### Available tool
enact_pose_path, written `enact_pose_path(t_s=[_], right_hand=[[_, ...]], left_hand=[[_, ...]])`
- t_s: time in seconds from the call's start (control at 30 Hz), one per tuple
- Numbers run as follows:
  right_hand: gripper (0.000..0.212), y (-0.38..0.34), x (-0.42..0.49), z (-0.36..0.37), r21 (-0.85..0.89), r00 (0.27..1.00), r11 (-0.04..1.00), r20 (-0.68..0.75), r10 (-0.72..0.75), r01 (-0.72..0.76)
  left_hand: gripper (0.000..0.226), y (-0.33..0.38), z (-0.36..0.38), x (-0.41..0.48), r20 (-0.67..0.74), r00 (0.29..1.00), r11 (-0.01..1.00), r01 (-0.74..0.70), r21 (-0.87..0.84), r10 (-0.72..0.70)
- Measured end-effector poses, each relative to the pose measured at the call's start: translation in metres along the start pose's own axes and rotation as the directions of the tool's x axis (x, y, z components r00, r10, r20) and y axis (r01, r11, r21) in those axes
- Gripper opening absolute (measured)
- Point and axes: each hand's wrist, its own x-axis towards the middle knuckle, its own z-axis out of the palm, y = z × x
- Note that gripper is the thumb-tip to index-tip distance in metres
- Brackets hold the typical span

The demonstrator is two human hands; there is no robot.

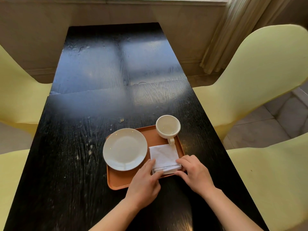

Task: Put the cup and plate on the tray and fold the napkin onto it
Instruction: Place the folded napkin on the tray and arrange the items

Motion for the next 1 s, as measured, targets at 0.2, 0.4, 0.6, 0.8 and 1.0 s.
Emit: enact_pose_path(t_s=[0.2,0.4,0.6,0.8,1.0], right_hand=[[0.027,0.001,0.011,-0.004,0.028,0.995,0.995,-0.003,0.099,-0.099],[0.031,0.006,0.009,-0.003,0.122,0.989,0.981,0.032,0.145,-0.148],[0.022,0.004,0.008,-0.003,0.178,0.975,0.962,-0.036,0.218,-0.208],[0.029,-0.002,0.003,-0.002,0.143,0.968,0.965,-0.091,0.233,-0.218],[0.018,-0.007,0.007,-0.001,0.081,0.971,0.972,-0.073,0.228,-0.222]], left_hand=[[0.052,0.001,0.001,-0.001,0.056,0.998,0.999,-0.027,0.041,0.024],[0.059,0.0,0.006,-0.005,0.13,0.991,0.998,-0.037,0.043,0.031],[0.063,0.01,0.012,-0.003,0.168,0.985,0.999,-0.022,-0.037,0.028],[0.064,0.009,0.012,-0.002,0.133,0.99,0.999,-0.038,0.013,0.036],[0.065,0.008,0.011,0.003,0.085,0.993,0.984,-0.093,0.155,0.08]])
